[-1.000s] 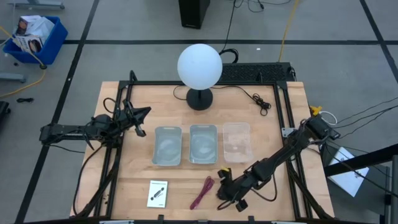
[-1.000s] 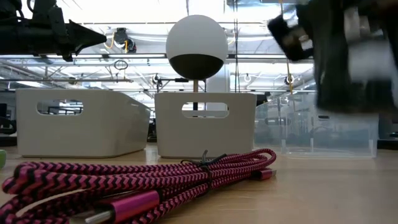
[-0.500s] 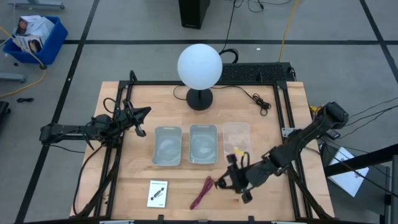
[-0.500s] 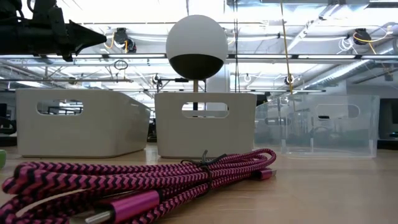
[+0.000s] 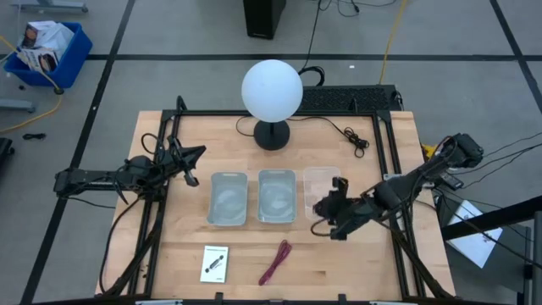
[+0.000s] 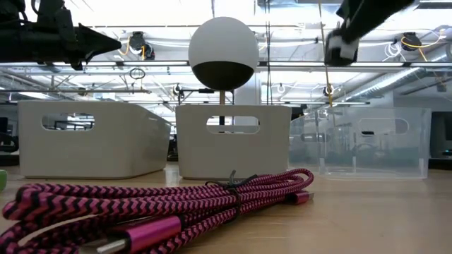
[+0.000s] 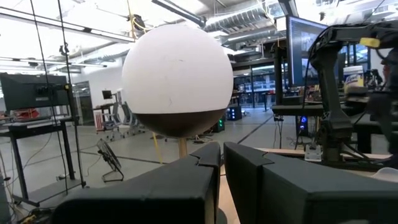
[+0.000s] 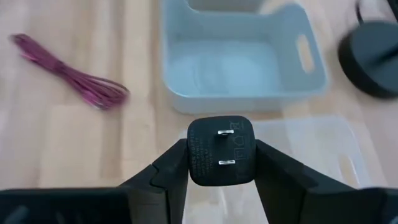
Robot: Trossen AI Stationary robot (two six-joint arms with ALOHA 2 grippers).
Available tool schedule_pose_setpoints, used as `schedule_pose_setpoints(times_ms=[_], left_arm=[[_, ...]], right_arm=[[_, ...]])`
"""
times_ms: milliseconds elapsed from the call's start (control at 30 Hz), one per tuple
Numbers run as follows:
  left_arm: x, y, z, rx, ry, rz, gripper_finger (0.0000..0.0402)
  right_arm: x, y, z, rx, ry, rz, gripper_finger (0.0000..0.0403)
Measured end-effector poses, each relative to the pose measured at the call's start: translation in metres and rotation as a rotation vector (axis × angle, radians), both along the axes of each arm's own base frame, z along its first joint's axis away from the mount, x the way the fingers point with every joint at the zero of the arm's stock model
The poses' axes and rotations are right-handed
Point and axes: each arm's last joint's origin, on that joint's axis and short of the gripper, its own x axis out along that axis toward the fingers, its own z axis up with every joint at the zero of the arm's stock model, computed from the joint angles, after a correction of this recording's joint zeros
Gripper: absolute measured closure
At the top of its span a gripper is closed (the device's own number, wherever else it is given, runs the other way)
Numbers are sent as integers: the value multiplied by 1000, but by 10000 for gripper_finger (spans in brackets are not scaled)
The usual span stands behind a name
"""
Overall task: Pick and place items into bin
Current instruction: Put the black charger adapter into the transparent bin
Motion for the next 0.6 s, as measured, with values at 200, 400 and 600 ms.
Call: schedule_pose_setpoints(times_ms=[200, 400, 600], left_arm=[[0, 0, 0, 0, 0, 0, 371], [0, 0, 0, -1, 0, -1, 371], [0, 0, -1, -1, 7, 0, 371]], right_arm=[[5, -17, -10, 5, 95, -109, 253], [11, -29, -37, -24, 223, -150, 255], [12, -41, -67, -31, 307, -187, 253]])
